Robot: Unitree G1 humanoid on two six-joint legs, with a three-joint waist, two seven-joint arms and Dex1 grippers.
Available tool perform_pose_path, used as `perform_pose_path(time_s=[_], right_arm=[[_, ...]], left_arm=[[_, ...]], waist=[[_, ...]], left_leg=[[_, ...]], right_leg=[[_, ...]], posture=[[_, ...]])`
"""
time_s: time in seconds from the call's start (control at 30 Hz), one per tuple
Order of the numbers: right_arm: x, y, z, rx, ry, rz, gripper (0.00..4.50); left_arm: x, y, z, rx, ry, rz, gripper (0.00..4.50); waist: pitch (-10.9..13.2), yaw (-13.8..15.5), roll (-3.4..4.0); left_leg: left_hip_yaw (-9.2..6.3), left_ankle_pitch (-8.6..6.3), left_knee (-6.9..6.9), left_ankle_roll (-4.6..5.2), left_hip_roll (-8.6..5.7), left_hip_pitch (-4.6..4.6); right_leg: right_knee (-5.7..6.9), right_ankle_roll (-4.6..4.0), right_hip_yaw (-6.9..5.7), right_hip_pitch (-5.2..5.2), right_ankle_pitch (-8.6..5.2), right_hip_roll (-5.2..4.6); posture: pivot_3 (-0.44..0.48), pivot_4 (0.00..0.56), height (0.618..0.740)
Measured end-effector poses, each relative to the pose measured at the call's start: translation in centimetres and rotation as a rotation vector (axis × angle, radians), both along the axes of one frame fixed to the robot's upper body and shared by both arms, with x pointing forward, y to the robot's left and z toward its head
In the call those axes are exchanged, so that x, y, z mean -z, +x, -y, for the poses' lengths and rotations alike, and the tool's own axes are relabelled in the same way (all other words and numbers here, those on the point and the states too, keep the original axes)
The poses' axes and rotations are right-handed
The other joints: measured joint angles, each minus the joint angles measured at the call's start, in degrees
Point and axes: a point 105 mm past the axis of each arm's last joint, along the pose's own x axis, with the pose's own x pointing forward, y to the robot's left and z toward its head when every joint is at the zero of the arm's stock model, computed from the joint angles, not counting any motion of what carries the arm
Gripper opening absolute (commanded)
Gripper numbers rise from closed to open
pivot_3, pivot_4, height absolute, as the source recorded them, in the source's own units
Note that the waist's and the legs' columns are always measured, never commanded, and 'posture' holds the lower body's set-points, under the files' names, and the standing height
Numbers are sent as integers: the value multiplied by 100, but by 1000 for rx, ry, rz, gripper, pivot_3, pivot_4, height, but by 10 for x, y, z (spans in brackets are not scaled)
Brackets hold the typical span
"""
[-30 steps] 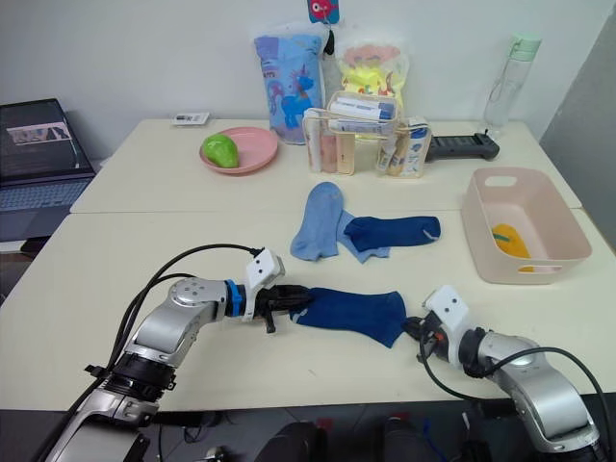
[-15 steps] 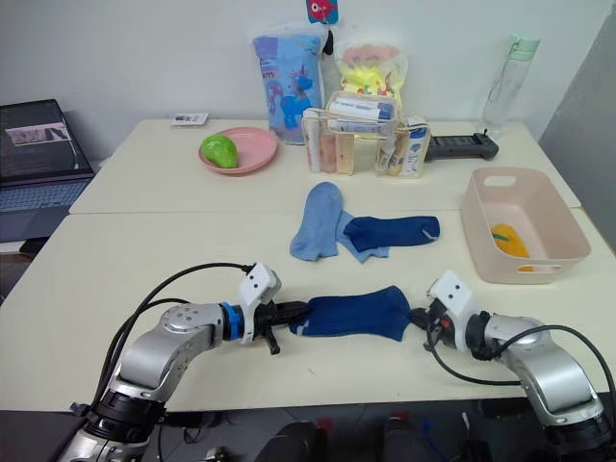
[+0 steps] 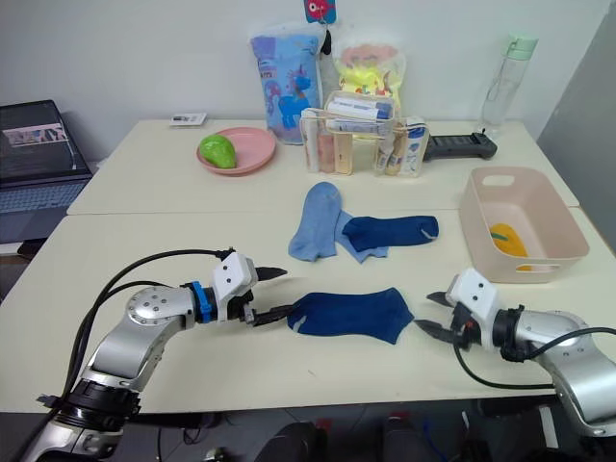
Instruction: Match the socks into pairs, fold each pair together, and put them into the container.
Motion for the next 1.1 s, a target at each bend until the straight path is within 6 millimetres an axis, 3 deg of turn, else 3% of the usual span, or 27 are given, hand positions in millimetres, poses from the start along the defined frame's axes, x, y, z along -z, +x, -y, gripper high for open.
perform_pose_path(time_s=[0.13, 0.27, 0.43, 0.53, 0.67, 0.8, 0.87, 1.1], right_arm=[[8, -11, -16, -75, 12, 6, 2854], [24, -18, -24, -121, -35, 11, 2854], [40, -16, -24, -123, -101, 37, 2854], [41, -12, -25, -134, -114, 68, 2674], [43, -9, -26, -136, -106, 79, 1602], [43, -3, -26, -126, -95, 91, 127], [43, -2, -25, -126, -94, 95, 0], [38, -2, -21, -126, -70, 67, 0]], left_arm=[[0, -16, 0, 129, 55, 50, 3864], [15, -29, 8, 224, 121, 78, 3864], [31, -31, 16, 263, 184, 135, 3864], [37, -28, 17, 260, 205, 163, 3290], [42, -28, 21, 270, 212, 187, 2095], [45, -28, 23, 272, 212, 172, 759], [46, -27, 24, 268, 211, 168, 131], [45, -25, 27, 236, 148, 81, 30]], waist=[[0, -1, 1], [0, 0, 0], [0, 3, 0], [-1, 3, 0], [-1, 3, 0], [-1, -3, 1], [-1, -3, 1], [0, -6, 1]], left_leg=[[1, -7, 0, 12, 0, 1], [0, -8, 1, 15, -1, 0], [0, -9, 2, 17, 0, 2], [0, -9, 1, 17, -1, 7], [-1, -13, 3, 24, -1, 31], [-1, -13, 2, 24, -1, 32], [-1, -13, 3, 24, -1, 32], [-1, -14, 2, 24, -1, 30]], right_leg=[[0, 0, 1, 0, 0, -1], [0, 0, 0, 0, 0, -1], [1, 0, -1, 1, 0, 1], [2, 0, -1, 5, 0, 1], [-1, 2, -2, 33, -1, 1], [0, 2, -2, 32, -1, 1], [1, 2, -3, 33, -1, 1], [1, 2, -2, 30, -1, 1]], posture=[[0, 150, 740], [0, 150, 740], [0, 150, 740], [0, 150, 740], [0, 150, 740], [0, 150, 740], [0, 150, 740], [0, 150, 740]])
